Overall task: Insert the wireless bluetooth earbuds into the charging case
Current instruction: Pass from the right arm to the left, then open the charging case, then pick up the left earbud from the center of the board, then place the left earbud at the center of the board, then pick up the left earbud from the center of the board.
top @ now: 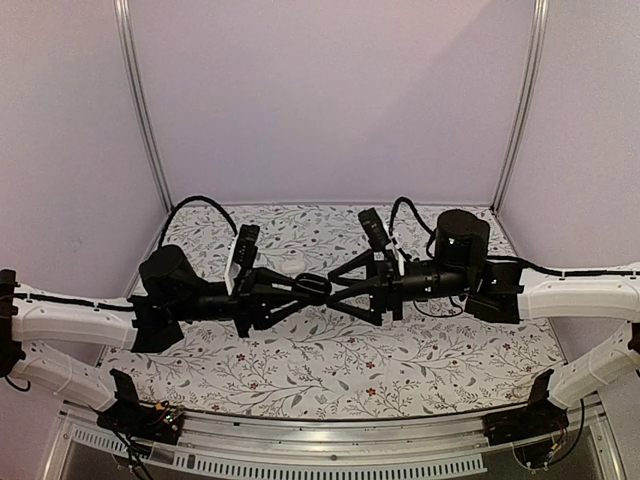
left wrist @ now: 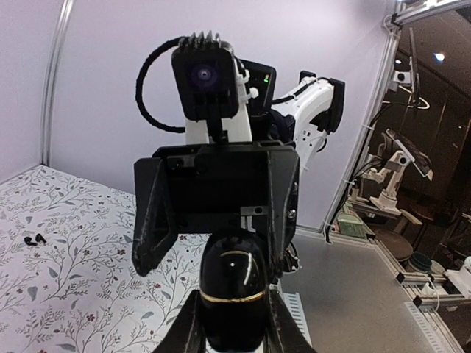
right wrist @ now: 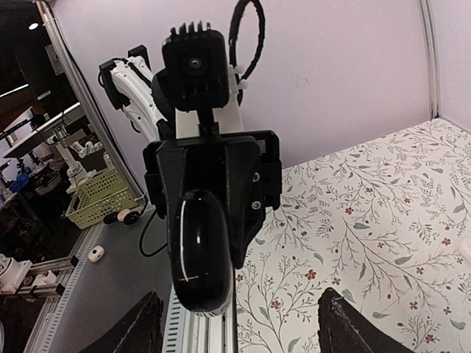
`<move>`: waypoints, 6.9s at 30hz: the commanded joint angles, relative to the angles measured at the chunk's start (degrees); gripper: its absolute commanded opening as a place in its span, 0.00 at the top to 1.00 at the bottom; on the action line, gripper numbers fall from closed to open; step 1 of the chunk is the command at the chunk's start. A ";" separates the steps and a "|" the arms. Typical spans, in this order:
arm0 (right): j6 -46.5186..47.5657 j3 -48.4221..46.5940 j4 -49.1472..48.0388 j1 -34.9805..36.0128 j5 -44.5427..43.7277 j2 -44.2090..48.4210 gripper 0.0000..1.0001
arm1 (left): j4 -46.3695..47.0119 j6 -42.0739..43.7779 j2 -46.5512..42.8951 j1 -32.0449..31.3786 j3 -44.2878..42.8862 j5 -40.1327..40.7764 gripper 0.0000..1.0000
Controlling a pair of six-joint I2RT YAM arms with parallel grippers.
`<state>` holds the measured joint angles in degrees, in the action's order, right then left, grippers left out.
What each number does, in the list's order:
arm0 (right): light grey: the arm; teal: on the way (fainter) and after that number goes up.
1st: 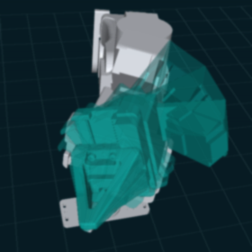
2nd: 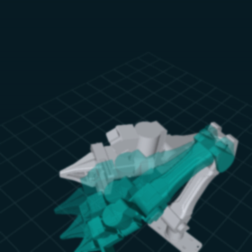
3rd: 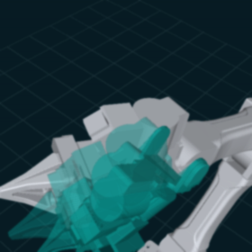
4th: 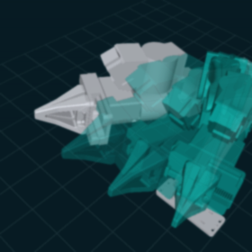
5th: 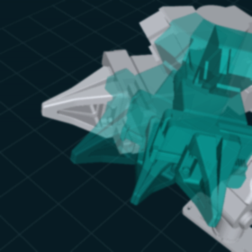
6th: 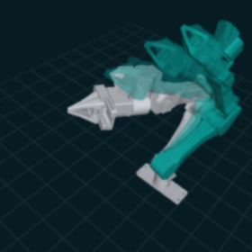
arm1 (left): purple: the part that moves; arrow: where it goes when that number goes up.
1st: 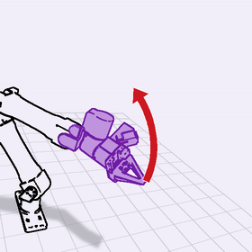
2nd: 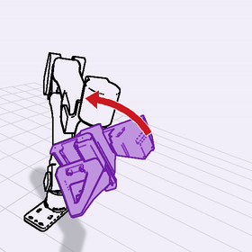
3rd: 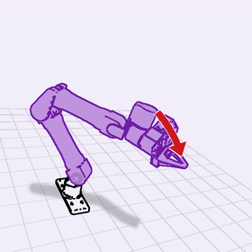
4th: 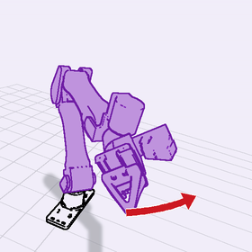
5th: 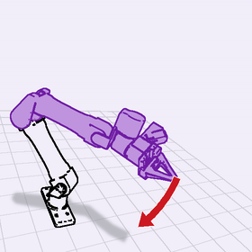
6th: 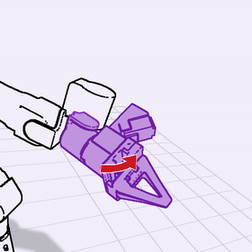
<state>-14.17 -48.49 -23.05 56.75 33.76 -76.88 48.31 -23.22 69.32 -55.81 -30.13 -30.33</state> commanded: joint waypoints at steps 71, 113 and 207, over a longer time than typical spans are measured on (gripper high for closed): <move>5.55 -9.85 25.22 -34.93 -12.36 -14.18 0.40 | -9.20 15.47 -6.21 0.13 6.15 -2.82 1.00; 20.94 -49.73 51.86 -35.04 -33.13 -53.24 0.54 | -9.47 16.15 -6.04 0.15 6.49 -2.75 1.00; 5.09 -27.64 77.32 5.29 -36.33 -36.01 0.73 | -11.66 15.54 -17.34 0.15 12.73 0.69 1.00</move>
<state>-11.05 -73.97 51.59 61.36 0.27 -110.93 36.23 -8.23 52.47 -55.46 -17.82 -30.11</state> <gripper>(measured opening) 0.284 0.218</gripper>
